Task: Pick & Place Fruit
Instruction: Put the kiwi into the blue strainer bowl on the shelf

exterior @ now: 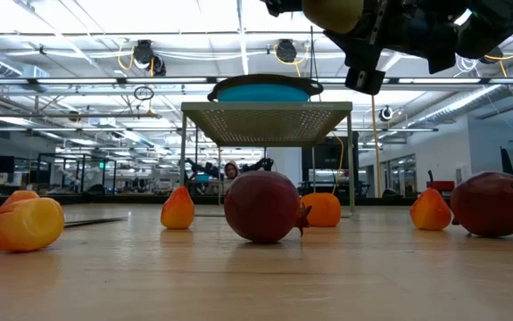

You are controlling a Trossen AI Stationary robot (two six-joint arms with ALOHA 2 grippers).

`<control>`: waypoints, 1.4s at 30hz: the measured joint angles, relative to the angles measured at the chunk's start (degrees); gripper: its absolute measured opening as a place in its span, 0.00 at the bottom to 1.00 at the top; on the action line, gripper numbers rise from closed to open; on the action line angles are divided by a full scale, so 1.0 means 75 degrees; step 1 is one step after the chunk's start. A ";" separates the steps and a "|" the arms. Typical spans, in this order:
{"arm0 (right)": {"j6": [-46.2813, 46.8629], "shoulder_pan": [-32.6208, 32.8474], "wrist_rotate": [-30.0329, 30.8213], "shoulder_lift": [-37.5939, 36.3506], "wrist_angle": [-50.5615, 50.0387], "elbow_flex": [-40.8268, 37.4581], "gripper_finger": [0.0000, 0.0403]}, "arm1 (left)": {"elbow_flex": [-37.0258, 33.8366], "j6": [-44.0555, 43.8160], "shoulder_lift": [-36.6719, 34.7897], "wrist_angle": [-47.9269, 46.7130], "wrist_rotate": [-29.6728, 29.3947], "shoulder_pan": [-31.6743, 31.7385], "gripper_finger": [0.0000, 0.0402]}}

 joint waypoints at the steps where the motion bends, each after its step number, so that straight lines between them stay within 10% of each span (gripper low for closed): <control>1: 0.0002 0.0000 0.0000 0.0000 0.0000 0.0000 0.62 | 0.0000 0.0003 0.0000 -0.0003 0.0000 -0.0003 0.46; 33: -0.0595 -0.0262 -0.0009 -0.0009 -0.0308 0.0003 0.65 | -0.0009 -0.0003 -0.1359 -0.1684 -0.2014 -0.0035 0.46; 42: -0.1566 -0.0262 -0.0014 -0.0006 -0.0335 0.0003 0.51 | 0.0000 -0.0076 -0.1886 -0.2229 -0.2901 0.0220 0.46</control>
